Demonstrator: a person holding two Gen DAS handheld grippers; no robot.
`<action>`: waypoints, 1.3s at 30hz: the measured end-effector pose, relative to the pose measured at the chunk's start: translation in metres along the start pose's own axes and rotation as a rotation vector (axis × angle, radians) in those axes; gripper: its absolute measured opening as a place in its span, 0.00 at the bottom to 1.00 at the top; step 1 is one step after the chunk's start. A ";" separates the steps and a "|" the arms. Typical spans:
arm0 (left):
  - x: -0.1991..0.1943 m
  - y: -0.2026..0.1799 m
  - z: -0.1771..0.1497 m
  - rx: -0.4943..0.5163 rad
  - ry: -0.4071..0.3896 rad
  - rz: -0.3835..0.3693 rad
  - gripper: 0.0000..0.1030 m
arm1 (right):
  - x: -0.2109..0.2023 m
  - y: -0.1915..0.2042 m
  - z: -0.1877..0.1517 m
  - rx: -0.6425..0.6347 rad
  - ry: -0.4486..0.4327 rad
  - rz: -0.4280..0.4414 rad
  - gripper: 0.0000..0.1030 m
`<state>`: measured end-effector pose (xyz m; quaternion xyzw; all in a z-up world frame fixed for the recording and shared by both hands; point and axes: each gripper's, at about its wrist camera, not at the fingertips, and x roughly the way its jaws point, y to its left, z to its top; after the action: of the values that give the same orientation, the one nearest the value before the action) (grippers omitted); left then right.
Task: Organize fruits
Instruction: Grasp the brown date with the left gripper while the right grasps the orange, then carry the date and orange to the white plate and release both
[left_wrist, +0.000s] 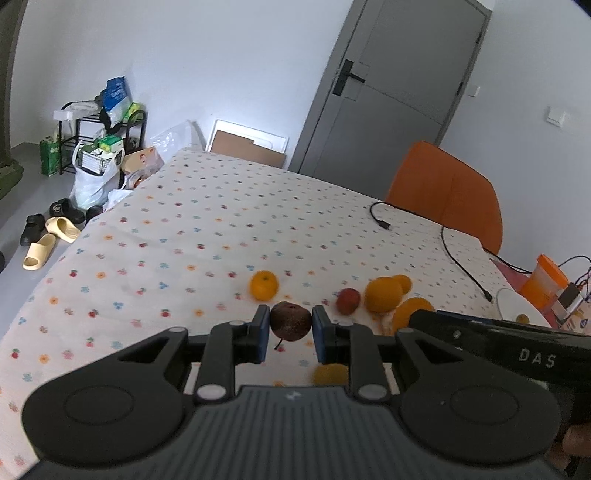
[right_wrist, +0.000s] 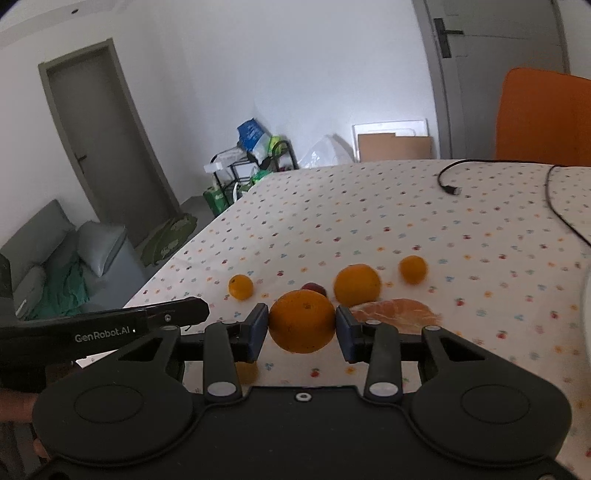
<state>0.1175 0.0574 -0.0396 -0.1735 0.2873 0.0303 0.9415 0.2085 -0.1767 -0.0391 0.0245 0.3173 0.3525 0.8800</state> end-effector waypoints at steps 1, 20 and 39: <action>-0.001 -0.003 0.000 0.005 -0.002 -0.003 0.22 | -0.004 -0.002 -0.001 0.003 -0.005 -0.003 0.37; -0.004 -0.080 -0.011 0.113 -0.011 -0.098 0.22 | -0.081 -0.053 -0.021 0.075 -0.112 -0.088 0.37; -0.001 -0.160 -0.032 0.220 0.008 -0.193 0.22 | -0.136 -0.118 -0.050 0.168 -0.165 -0.201 0.37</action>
<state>0.1249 -0.1034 -0.0148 -0.0961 0.2748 -0.0929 0.9522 0.1766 -0.3611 -0.0365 0.0953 0.2731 0.2318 0.9288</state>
